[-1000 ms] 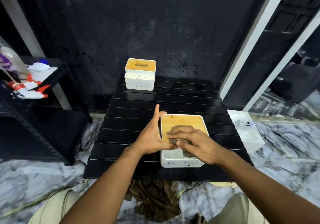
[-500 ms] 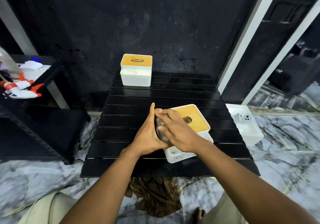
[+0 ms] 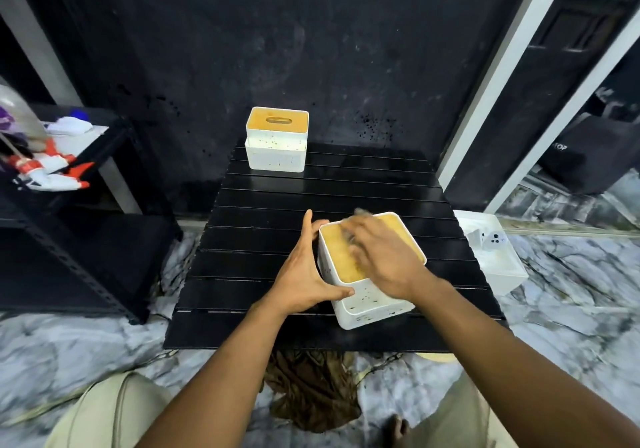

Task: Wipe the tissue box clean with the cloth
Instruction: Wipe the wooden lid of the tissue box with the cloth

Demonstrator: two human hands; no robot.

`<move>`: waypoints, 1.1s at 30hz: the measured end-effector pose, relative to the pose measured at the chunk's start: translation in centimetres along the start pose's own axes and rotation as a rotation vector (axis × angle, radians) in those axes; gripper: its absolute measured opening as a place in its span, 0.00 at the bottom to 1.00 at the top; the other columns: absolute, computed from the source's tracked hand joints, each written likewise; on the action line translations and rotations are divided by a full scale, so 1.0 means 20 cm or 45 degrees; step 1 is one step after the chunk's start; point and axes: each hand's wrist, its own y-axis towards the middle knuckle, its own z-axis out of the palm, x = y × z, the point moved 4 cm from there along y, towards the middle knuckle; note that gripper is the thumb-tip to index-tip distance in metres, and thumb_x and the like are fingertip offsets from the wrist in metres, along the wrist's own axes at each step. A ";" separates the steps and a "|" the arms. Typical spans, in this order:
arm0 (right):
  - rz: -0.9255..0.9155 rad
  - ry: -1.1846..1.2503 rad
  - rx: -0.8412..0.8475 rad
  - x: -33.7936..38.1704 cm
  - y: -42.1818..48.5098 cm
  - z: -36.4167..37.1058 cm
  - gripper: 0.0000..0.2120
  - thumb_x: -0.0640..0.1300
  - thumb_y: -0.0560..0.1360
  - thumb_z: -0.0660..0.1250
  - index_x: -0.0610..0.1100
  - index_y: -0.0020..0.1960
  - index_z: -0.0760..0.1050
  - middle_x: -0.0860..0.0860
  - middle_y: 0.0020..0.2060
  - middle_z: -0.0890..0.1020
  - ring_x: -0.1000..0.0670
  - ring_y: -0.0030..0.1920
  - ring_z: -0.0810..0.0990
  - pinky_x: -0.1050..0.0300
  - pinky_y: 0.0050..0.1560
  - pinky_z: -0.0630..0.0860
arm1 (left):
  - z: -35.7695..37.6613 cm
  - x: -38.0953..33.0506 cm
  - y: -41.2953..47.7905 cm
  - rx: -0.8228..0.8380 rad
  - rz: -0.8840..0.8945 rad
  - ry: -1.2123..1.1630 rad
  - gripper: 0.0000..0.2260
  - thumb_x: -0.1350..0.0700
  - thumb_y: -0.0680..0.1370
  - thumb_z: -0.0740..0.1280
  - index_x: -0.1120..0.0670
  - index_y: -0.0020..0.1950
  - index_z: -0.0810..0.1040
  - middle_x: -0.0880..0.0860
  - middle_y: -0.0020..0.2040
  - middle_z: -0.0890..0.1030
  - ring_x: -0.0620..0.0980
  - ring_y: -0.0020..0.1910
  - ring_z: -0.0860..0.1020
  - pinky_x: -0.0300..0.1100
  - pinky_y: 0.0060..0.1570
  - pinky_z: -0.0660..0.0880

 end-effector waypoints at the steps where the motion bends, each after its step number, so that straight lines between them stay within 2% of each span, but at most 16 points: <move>1: 0.201 -0.038 -0.095 -0.06 0.02 -0.01 0.22 0.46 0.83 0.56 0.41 0.75 0.63 0.46 0.72 0.65 0.46 0.77 0.55 0.50 0.76 0.57 | 0.00 0.00 0.00 -0.004 -0.002 -0.002 0.66 0.47 0.60 0.83 0.43 0.78 0.33 0.32 0.73 0.59 0.21 0.65 0.58 0.15 0.55 0.55; 3: 0.503 -0.027 -0.186 -0.09 0.07 -0.01 0.24 0.46 0.83 0.56 0.39 0.76 0.59 0.43 0.73 0.63 0.41 0.76 0.54 0.48 0.76 0.55 | 0.02 0.00 0.00 -0.010 -0.001 -0.010 0.65 0.47 0.60 0.83 0.41 0.77 0.34 0.30 0.73 0.58 0.20 0.64 0.57 0.15 0.55 0.55; 5: 0.364 0.061 -0.140 0.03 0.11 0.03 0.25 0.44 0.83 0.56 0.38 0.76 0.57 0.42 0.73 0.63 0.40 0.77 0.53 0.49 0.77 0.52 | 0.02 0.00 0.00 -0.017 0.009 -0.017 0.65 0.47 0.60 0.83 0.40 0.76 0.33 0.29 0.72 0.58 0.22 0.67 0.57 0.17 0.58 0.56; 8: -0.005 0.203 0.055 0.23 0.06 0.08 0.23 0.42 0.82 0.57 0.42 0.76 0.60 0.47 0.74 0.63 0.48 0.78 0.52 0.61 0.75 0.50 | 0.01 0.00 -0.01 0.009 0.005 -0.027 0.65 0.46 0.61 0.81 0.44 0.77 0.32 0.32 0.74 0.60 0.31 0.72 0.60 0.24 0.64 0.60; 10: -0.090 0.237 0.123 0.23 -0.02 0.04 0.22 0.42 0.82 0.59 0.46 0.75 0.63 0.51 0.75 0.62 0.53 0.76 0.54 0.70 0.72 0.48 | 0.01 0.00 -0.01 0.004 0.011 -0.027 0.65 0.45 0.60 0.81 0.43 0.77 0.32 0.36 0.74 0.62 0.36 0.72 0.63 0.29 0.65 0.63; 12: -0.066 0.192 0.143 0.14 -0.08 -0.02 0.21 0.41 0.80 0.61 0.48 0.72 0.68 0.53 0.72 0.66 0.55 0.75 0.59 0.75 0.68 0.50 | 0.01 0.01 -0.01 -0.011 0.007 -0.031 0.65 0.44 0.59 0.81 0.41 0.77 0.33 0.35 0.74 0.61 0.34 0.72 0.62 0.28 0.64 0.61; 14: 0.079 0.084 0.028 0.01 -0.11 -0.07 0.17 0.41 0.78 0.62 0.47 0.66 0.75 0.52 0.67 0.71 0.52 0.70 0.67 0.69 0.69 0.60 | 0.01 0.01 -0.01 -0.016 0.000 -0.030 0.65 0.44 0.58 0.82 0.40 0.77 0.34 0.32 0.73 0.59 0.32 0.72 0.60 0.26 0.63 0.58; 16: 0.270 -0.015 -0.169 -0.09 -0.07 -0.10 0.15 0.41 0.78 0.60 0.44 0.63 0.76 0.50 0.62 0.73 0.50 0.65 0.68 0.57 0.69 0.67 | 0.01 0.02 -0.01 -0.020 -0.013 -0.031 0.65 0.45 0.58 0.83 0.40 0.78 0.35 0.31 0.73 0.59 0.31 0.72 0.59 0.24 0.62 0.56; 20: 0.583 0.020 -0.509 -0.05 0.07 -0.03 0.16 0.41 0.81 0.57 0.38 0.67 0.72 0.44 0.61 0.69 0.44 0.60 0.66 0.47 0.65 0.69 | 0.04 0.00 -0.01 -0.023 -0.016 -0.010 0.64 0.46 0.58 0.83 0.34 0.75 0.35 0.31 0.73 0.58 0.30 0.71 0.58 0.23 0.60 0.55; 21: 0.554 0.043 -0.499 -0.01 0.09 -0.02 0.17 0.41 0.81 0.58 0.37 0.67 0.72 0.44 0.61 0.70 0.44 0.60 0.66 0.47 0.65 0.68 | 0.03 0.00 -0.01 -0.030 -0.022 -0.008 0.63 0.45 0.58 0.83 0.30 0.73 0.35 0.31 0.73 0.59 0.30 0.72 0.58 0.24 0.61 0.56; 23: 0.292 0.202 -0.283 0.08 0.12 0.01 0.19 0.41 0.80 0.60 0.39 0.70 0.68 0.46 0.64 0.69 0.47 0.64 0.65 0.51 0.69 0.65 | 0.02 0.01 -0.02 -0.047 -0.024 -0.015 0.62 0.45 0.58 0.82 0.28 0.71 0.35 0.32 0.73 0.60 0.29 0.71 0.59 0.24 0.62 0.57; 25: -0.006 0.339 -0.006 0.17 0.06 0.03 0.22 0.41 0.80 0.61 0.43 0.73 0.66 0.52 0.67 0.68 0.54 0.69 0.62 0.64 0.72 0.58 | 0.01 0.02 -0.02 -0.046 -0.028 -0.023 0.64 0.47 0.59 0.83 0.38 0.77 0.35 0.30 0.71 0.61 0.27 0.70 0.59 0.22 0.62 0.58; 27: -0.147 0.169 0.016 0.15 0.01 0.03 0.20 0.42 0.80 0.59 0.43 0.71 0.68 0.51 0.69 0.69 0.53 0.71 0.62 0.64 0.73 0.57 | 0.00 0.02 -0.02 -0.048 -0.022 -0.024 0.64 0.48 0.59 0.83 0.41 0.77 0.36 0.30 0.71 0.61 0.28 0.70 0.60 0.23 0.63 0.58; 29: 0.073 0.020 -0.192 0.02 0.02 0.00 0.18 0.41 0.79 0.58 0.39 0.68 0.71 0.45 0.67 0.71 0.45 0.71 0.64 0.50 0.73 0.61 | 0.00 0.02 -0.02 -0.048 -0.035 -0.022 0.64 0.46 0.58 0.83 0.37 0.76 0.36 0.32 0.73 0.60 0.29 0.71 0.60 0.24 0.63 0.57; 31: 0.441 -0.029 -0.309 -0.09 0.02 -0.04 0.20 0.40 0.79 0.59 0.39 0.71 0.67 0.43 0.69 0.69 0.42 0.72 0.61 0.44 0.73 0.61 | 0.00 0.02 -0.02 -0.050 -0.035 -0.005 0.63 0.45 0.57 0.83 0.32 0.74 0.36 0.33 0.73 0.60 0.30 0.71 0.59 0.25 0.62 0.56; 33: 0.355 0.017 -0.218 -0.05 0.04 -0.02 0.24 0.40 0.79 0.60 0.40 0.74 0.63 0.44 0.72 0.64 0.42 0.75 0.56 0.47 0.76 0.56 | 0.00 0.01 -0.01 -0.062 -0.036 0.007 0.61 0.44 0.57 0.82 0.24 0.68 0.35 0.35 0.75 0.60 0.32 0.71 0.60 0.27 0.63 0.57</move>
